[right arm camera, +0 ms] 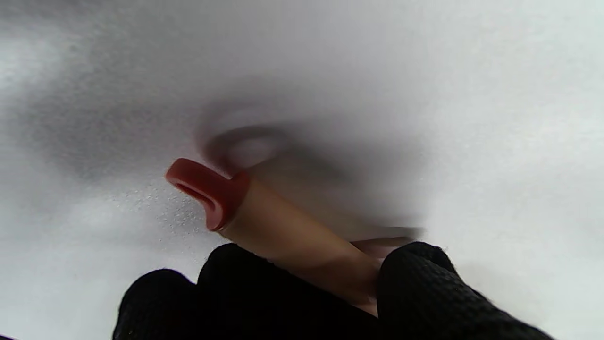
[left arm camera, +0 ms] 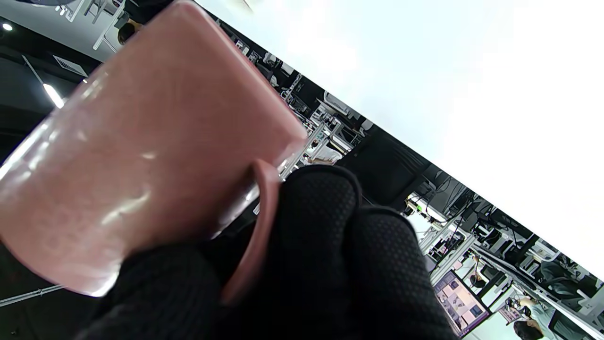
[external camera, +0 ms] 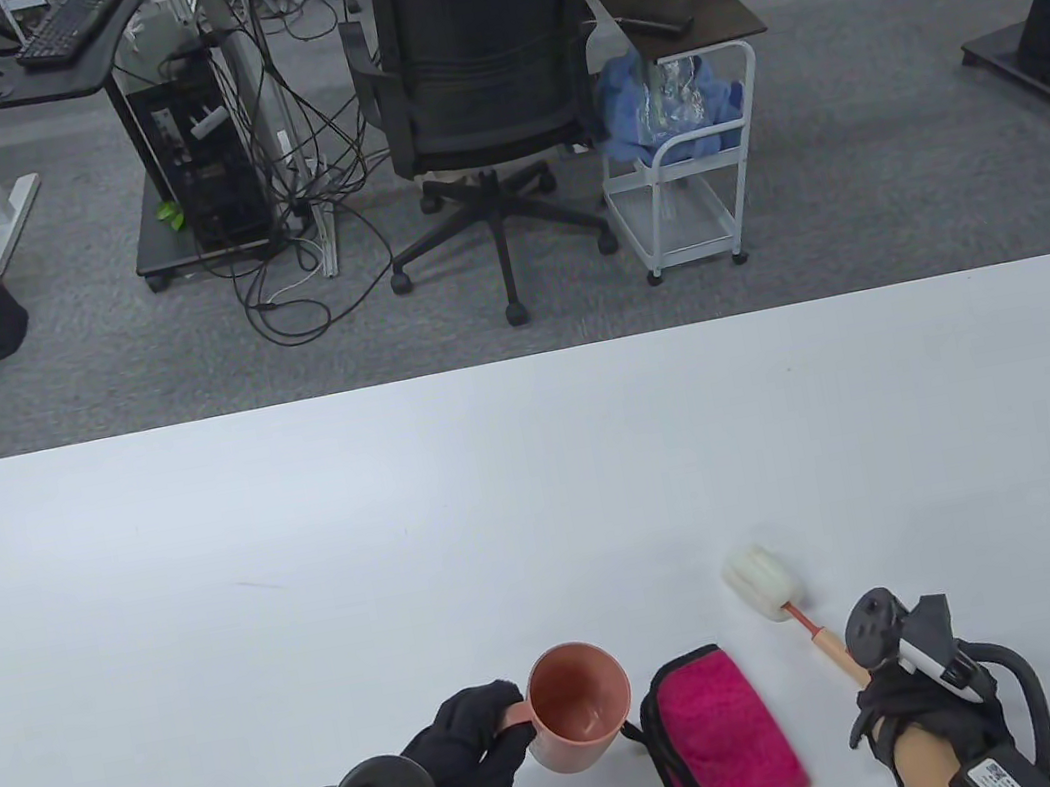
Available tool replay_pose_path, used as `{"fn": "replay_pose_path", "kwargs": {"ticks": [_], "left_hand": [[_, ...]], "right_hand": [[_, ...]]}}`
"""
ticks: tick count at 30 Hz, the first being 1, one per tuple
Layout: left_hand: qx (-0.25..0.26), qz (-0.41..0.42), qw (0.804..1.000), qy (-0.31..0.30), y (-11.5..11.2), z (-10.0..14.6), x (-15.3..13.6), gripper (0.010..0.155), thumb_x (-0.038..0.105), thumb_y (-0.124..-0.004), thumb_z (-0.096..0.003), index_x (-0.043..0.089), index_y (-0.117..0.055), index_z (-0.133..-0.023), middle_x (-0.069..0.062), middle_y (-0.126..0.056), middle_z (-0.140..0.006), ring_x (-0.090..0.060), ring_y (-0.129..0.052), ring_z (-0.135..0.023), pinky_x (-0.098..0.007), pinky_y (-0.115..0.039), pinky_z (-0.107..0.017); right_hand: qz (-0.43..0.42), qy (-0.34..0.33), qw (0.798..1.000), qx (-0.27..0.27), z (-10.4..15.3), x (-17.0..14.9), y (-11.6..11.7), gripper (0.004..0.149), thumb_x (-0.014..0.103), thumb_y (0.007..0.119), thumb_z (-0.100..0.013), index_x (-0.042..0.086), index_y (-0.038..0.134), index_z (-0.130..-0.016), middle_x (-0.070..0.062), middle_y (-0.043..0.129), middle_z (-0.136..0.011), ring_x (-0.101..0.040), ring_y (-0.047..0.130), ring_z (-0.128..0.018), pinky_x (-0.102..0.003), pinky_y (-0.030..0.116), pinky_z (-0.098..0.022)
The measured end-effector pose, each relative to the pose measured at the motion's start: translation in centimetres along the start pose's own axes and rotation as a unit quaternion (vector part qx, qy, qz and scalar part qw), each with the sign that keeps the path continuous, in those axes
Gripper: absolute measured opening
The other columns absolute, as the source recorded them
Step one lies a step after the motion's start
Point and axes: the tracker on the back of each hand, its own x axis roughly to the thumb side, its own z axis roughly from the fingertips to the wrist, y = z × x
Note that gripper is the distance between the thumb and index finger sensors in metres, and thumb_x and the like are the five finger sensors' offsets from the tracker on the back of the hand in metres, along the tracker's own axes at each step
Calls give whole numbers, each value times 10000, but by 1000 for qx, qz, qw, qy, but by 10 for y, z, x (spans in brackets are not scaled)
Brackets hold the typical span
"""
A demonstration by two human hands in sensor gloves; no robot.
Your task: Brush the water cup with the cup brush
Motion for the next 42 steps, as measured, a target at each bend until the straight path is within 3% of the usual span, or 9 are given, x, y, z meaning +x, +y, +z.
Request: {"fn": "replay_pose_path", "kwargs": {"ticks": [3, 6, 8, 11, 14, 19, 30, 36, 42], "left_hand": [[-2, -1, 1000, 1, 0, 0, 0, 410, 442, -788, -416, 337, -789, -812, 17, -866, -809, -187, -1087, -609, -388, -908, -567], [1, 1, 1000, 0, 1, 0, 0, 410, 441, -789, -416, 336, -788, -813, 15, -866, -809, -185, -1087, -608, -389, -907, -568], [2, 6, 1000, -3, 0, 0, 2, 410, 443, -788, -417, 339, -788, -813, 17, -866, -810, -185, -1087, -609, -389, -907, -568], [-5, 6, 1000, -4, -1, 0, 1, 410, 442, -791, -416, 342, -790, -814, 18, -867, -812, -186, -1086, -611, -388, -905, -572], [-6, 9, 1000, 0, 0, 0, -2, 411, 442, -792, -415, 341, -790, -813, 18, -866, -812, -187, -1085, -611, -387, -903, -573], [-4, 27, 1000, -3, 0, 0, -1, 411, 442, -791, -416, 340, -789, -814, 18, -866, -811, -184, -1085, -614, -385, -902, -577], [-5, 30, 1000, -7, -1, -1, -1, 411, 441, -794, -415, 337, -794, -812, 15, -870, -809, -188, -1087, -610, -388, -902, -574], [-9, 38, 999, -11, -2, -1, -1, 412, 441, -792, -417, 325, -794, -813, 14, -873, -805, -185, -1091, -603, -384, -906, -571], [-20, 57, 998, -13, -4, -3, -4, 411, 440, -794, -416, 318, -799, -809, 12, -876, -800, -189, -1092, -596, -388, -908, -565]], "right_hand": [[-22, -1, 1000, 3, 5, -3, -2, 626, 535, 674, -547, 251, 432, -1050, -129, 527, -990, -346, 661, -808, -474, 576, -627], [-123, -63, 984, -110, 28, -6, -20, 720, 591, 702, -491, 252, 424, -1062, -149, 499, -1016, -386, 637, -830, -503, 553, -639], [-187, -258, 930, -181, 43, 5, -28, 761, 585, 764, -438, 261, 458, -1054, -152, 471, -1060, -422, 574, -911, -544, 518, -670], [-199, -425, 879, -80, 53, 34, -17, 842, 606, 788, -427, 297, 359, -1082, -110, 298, -1151, -411, 349, -1067, -584, 391, -749], [-98, -431, 897, -4, 58, 61, -1, 979, 683, 767, -387, 326, 178, -1082, -78, 86, -1162, -386, 121, -1106, -605, 245, -778], [7, -438, 899, 4, 65, 87, 15, 1047, 694, 775, -387, 322, 61, -1054, -53, -79, -1124, -338, -55, -1089, -610, 90, -771], [27, -417, 903, 97, 44, 101, 39, 1029, 646, 798, -443, 349, 19, -1045, -22, -170, -1092, -299, -168, -1064, -588, -25, -759], [17, -405, 909, 95, 40, 103, 40, 790, 472, 695, -571, 375, 90, -1069, -4, -118, -1116, -274, -126, -1074, -583, 38, -779], [-26, -409, 911, 57, 38, 103, 21, 614, 390, 671, -590, 331, 348, -1109, -37, 217, -1183, -296, 194, -1112, -568, 305, -790]]}}
